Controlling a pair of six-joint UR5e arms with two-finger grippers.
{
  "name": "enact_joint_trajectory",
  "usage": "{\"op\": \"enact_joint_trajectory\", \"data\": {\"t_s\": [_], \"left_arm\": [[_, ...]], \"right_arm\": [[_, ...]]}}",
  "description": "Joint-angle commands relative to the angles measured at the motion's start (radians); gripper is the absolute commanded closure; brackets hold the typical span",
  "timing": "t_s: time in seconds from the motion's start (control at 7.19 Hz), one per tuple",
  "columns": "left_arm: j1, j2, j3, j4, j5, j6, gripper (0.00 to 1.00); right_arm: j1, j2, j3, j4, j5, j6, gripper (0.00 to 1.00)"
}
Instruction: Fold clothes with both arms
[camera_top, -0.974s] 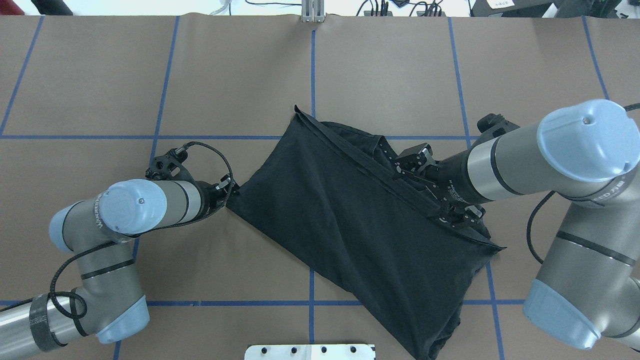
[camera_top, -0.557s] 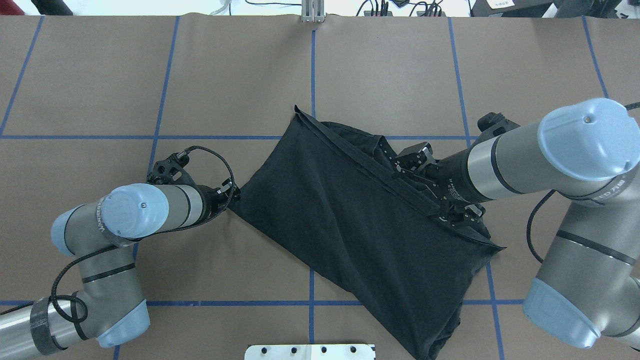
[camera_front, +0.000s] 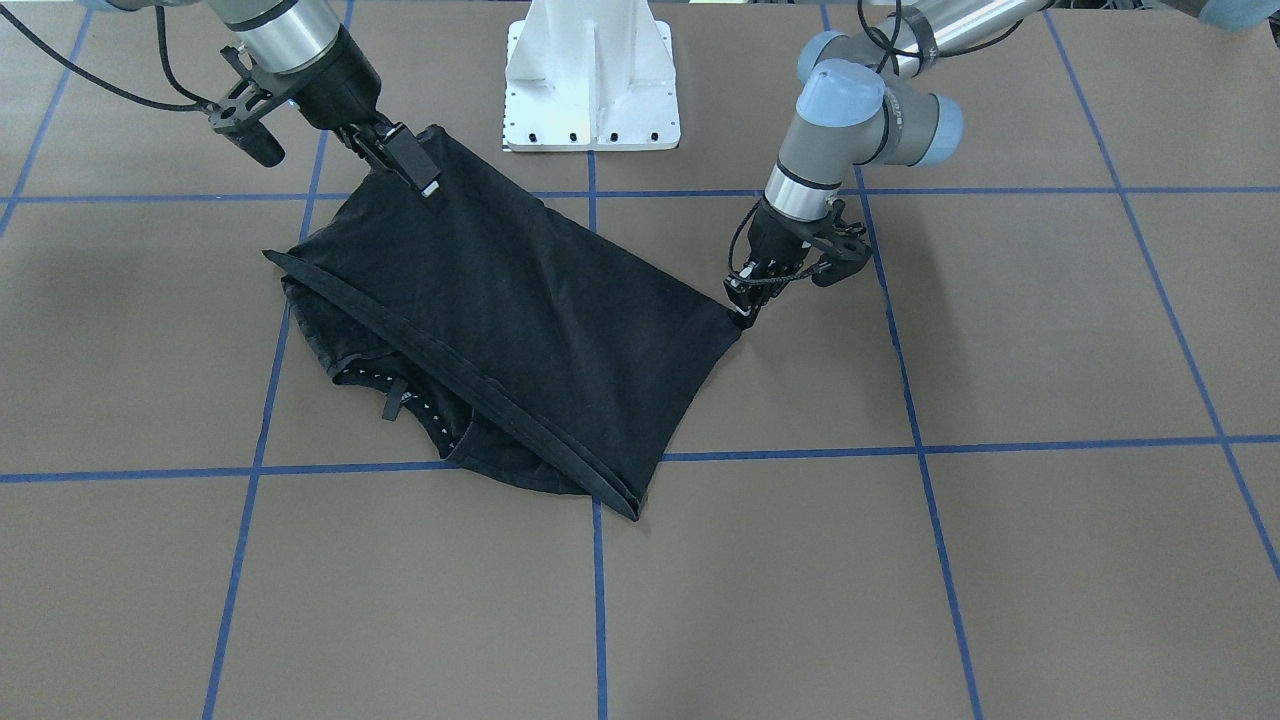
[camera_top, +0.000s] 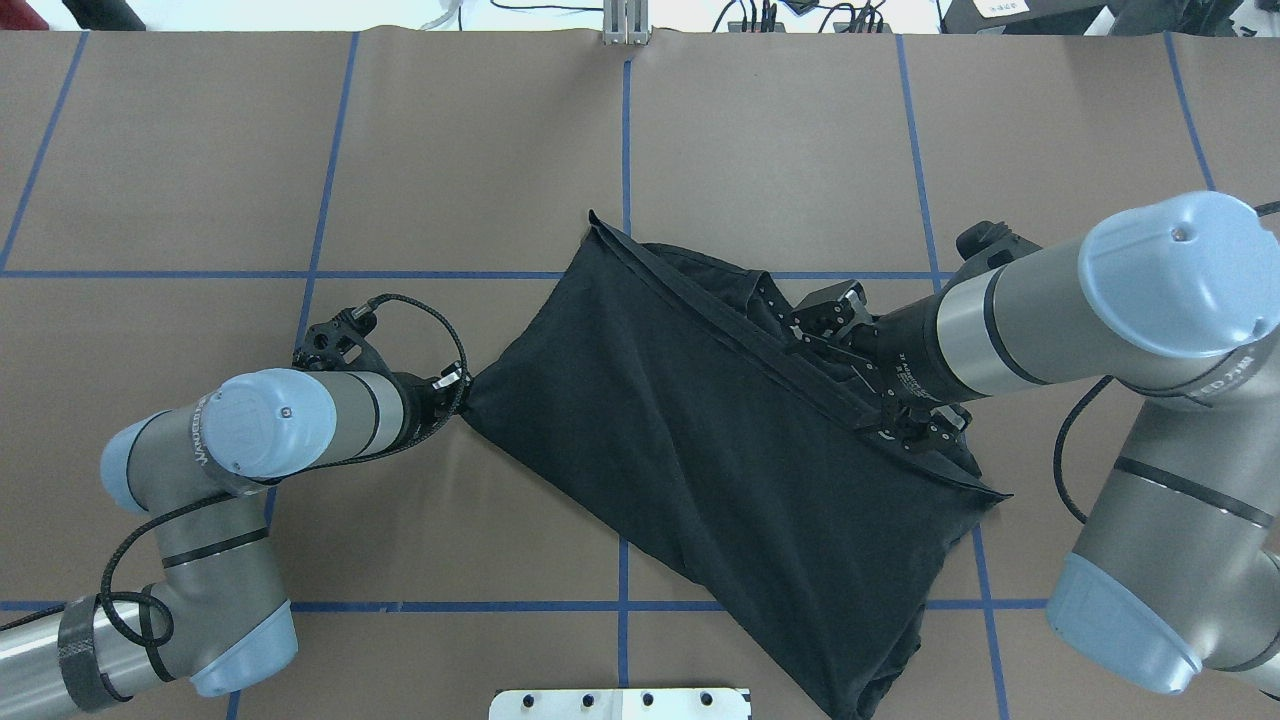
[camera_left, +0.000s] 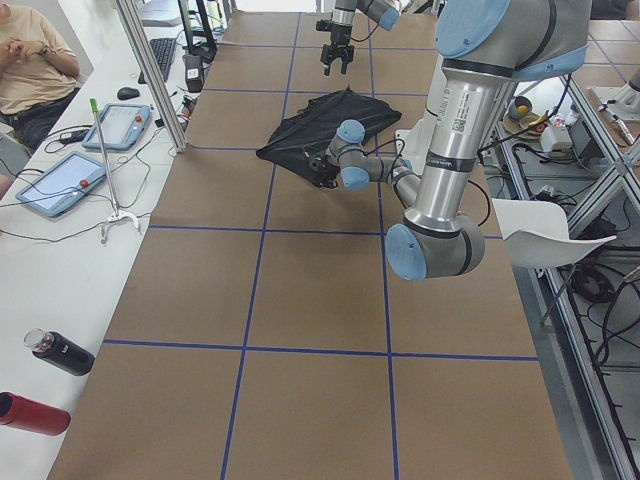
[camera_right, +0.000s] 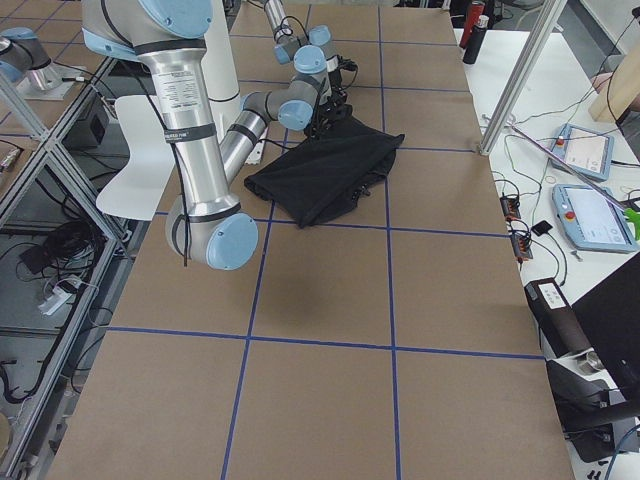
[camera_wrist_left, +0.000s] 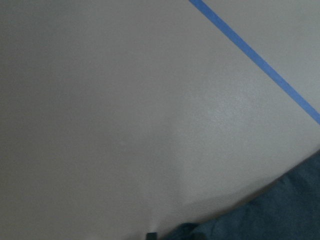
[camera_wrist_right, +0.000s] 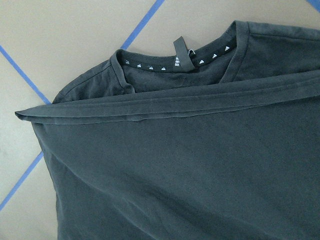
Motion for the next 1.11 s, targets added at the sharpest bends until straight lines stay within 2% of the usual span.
{"op": "enact_joint_trajectory", "data": {"t_s": [0.0,0.28,0.56,0.7,0.83,0.97], "left_arm": [[-0.006,0.0,-0.037,0.018,-0.002,0.004,1.0],[-0.032,-0.003,-0.074,0.055,-0.003,0.044,1.0],[-0.145,-0.021,-0.042,0.049,-0.005,0.209,1.0],[-0.226,-0.084,0.026,0.044,-0.008,0.284,1.0],[-0.281,-0.186,0.156,0.03,-0.008,0.338,1.0],[-0.332,-0.27,0.293,-0.055,-0.01,0.375,1.0]], "right_arm": [[0.003,0.0,0.0,-0.002,0.002,0.0,0.0],[0.006,0.014,0.0,-0.005,0.003,0.0,0.0],[0.015,0.014,0.0,-0.005,0.009,0.0,0.0],[0.021,0.016,0.0,-0.005,0.011,0.0,0.0],[0.024,0.016,0.0,-0.005,0.012,0.0,0.0],[0.033,0.014,0.002,-0.005,0.012,0.0,0.0]]}}
